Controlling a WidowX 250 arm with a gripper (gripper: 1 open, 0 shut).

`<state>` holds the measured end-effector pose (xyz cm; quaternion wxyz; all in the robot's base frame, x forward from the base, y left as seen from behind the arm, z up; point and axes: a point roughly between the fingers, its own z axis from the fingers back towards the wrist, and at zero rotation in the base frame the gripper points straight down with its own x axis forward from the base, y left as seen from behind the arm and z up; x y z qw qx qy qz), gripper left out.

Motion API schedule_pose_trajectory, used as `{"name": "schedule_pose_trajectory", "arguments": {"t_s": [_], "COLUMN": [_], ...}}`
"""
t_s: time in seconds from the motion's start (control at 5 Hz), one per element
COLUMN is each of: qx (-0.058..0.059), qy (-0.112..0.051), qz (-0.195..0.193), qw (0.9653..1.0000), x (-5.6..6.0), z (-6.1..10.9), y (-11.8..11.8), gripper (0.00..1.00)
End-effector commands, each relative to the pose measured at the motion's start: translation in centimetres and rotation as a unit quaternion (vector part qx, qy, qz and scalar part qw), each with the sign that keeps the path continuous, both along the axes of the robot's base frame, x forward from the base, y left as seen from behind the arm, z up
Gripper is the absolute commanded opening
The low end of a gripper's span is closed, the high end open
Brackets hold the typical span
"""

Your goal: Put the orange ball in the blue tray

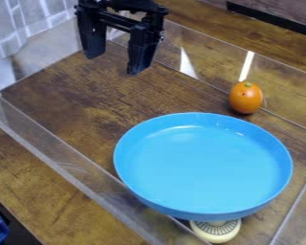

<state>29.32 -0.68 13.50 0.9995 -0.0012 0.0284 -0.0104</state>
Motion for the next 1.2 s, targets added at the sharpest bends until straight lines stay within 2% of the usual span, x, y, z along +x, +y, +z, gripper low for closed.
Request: {"name": "schedule_pose_trajectory", "arguments": {"t_s": [0.0, 0.2, 0.4, 0.6, 1.0], "qx": [0.003, 0.010, 0.015, 0.012, 0.014], "qy": [0.005, 0.006, 0.006, 0.006, 0.007], "qz": [-0.005, -0.014, -0.025, -0.030, -0.028], "qw": [1.0000, 0.9998, 0.9996, 0.9995, 0.9995], "x": [0.3, 0.9, 1.6, 1.8, 1.9], "z": [-0.5, -0.9, -0.3, -0.2, -0.4], "y": [-0.3, -0.9, -1.7, -2.1, -2.5], "gripper": [1.00, 1.00, 1.00, 1.00, 1.00]}}
